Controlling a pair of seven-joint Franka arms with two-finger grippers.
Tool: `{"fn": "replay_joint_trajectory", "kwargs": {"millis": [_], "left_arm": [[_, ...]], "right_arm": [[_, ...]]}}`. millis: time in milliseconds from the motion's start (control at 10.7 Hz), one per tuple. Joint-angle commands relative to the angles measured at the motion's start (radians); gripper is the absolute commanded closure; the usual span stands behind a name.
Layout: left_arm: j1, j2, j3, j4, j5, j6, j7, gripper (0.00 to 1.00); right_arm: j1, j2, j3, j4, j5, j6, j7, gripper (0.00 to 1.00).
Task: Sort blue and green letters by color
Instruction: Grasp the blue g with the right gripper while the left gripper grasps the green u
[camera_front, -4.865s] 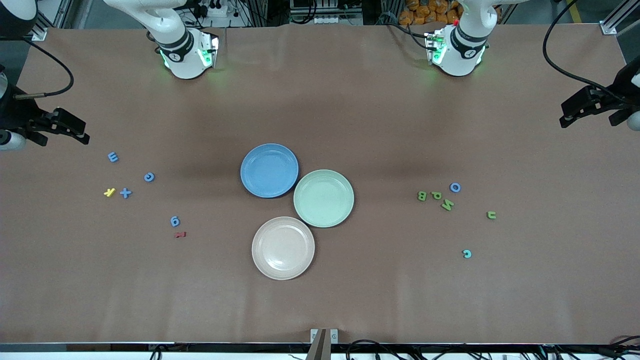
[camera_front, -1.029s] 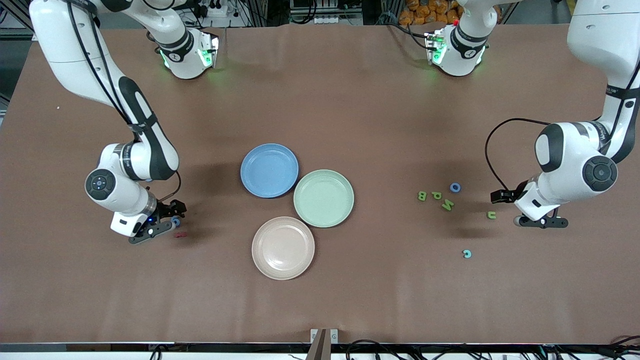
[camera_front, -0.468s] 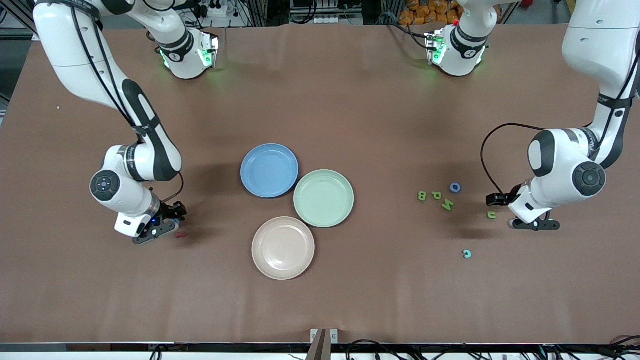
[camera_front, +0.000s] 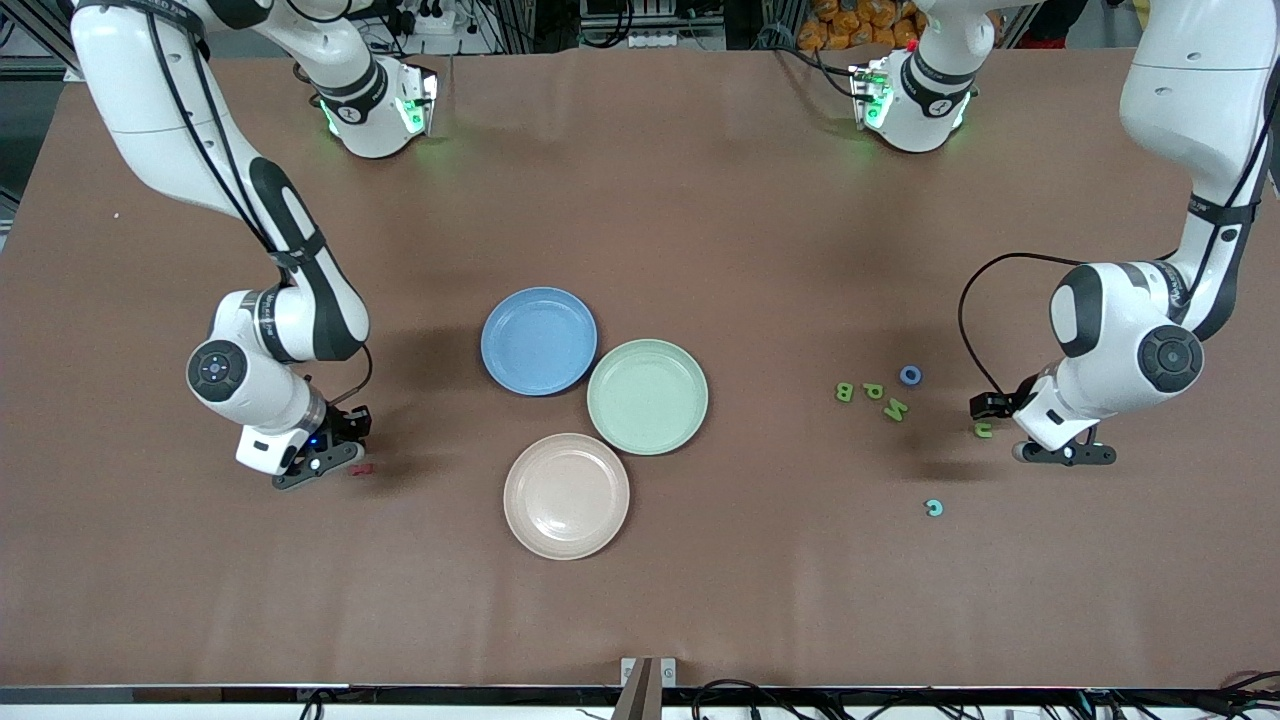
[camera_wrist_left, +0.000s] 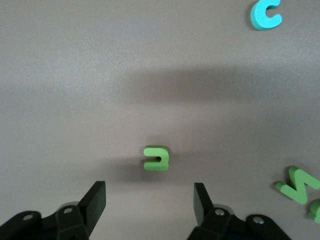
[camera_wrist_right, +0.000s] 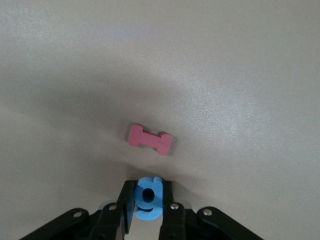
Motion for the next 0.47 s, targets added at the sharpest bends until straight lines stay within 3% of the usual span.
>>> {"fn": "replay_joint_trajectory", "kwargs": {"millis": [0,374], "left_arm": [[0.002,0.028,-0.001,-0.019,0.015,0.078,0.010,0.27],[0.001,0.040,-0.001,-0.023,0.015,0.100,0.010,0.34]], "right_arm": [[0.001,0.007,0.004,0.018,0.012,-0.007,-0.002,1.00],[-0.001,-0.036,0.025,0.036,0.152,-0.111,0.001,1.00]]}}
